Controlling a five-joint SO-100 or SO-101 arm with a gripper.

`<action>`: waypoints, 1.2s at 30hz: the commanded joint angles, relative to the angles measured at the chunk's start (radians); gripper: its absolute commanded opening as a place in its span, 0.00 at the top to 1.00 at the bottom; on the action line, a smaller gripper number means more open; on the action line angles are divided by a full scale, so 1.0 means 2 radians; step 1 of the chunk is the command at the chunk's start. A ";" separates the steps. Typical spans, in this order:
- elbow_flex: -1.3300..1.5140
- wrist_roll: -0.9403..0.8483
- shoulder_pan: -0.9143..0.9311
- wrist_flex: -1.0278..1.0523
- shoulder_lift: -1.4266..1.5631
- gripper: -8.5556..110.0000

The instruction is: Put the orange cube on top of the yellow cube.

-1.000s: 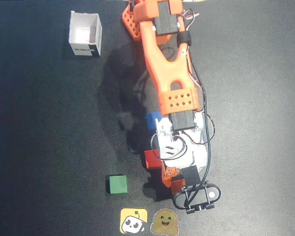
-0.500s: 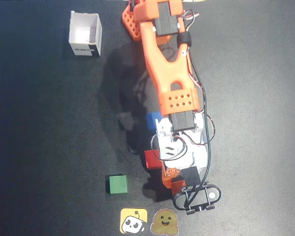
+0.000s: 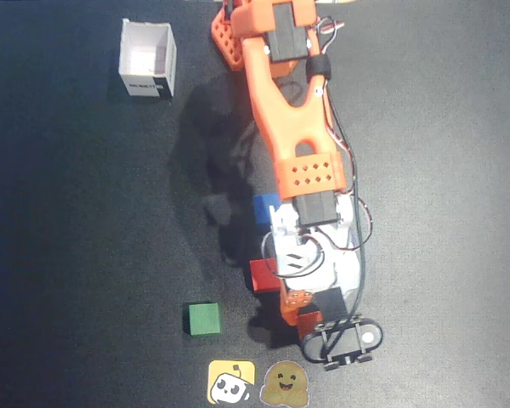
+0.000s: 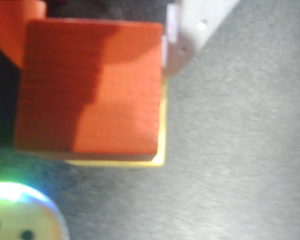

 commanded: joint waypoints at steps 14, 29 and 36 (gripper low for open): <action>-0.029 0.015 -0.009 -0.010 0.010 0.79; -0.029 0.025 -0.006 -0.010 0.011 0.79; -0.030 0.042 -0.006 -0.011 0.014 0.76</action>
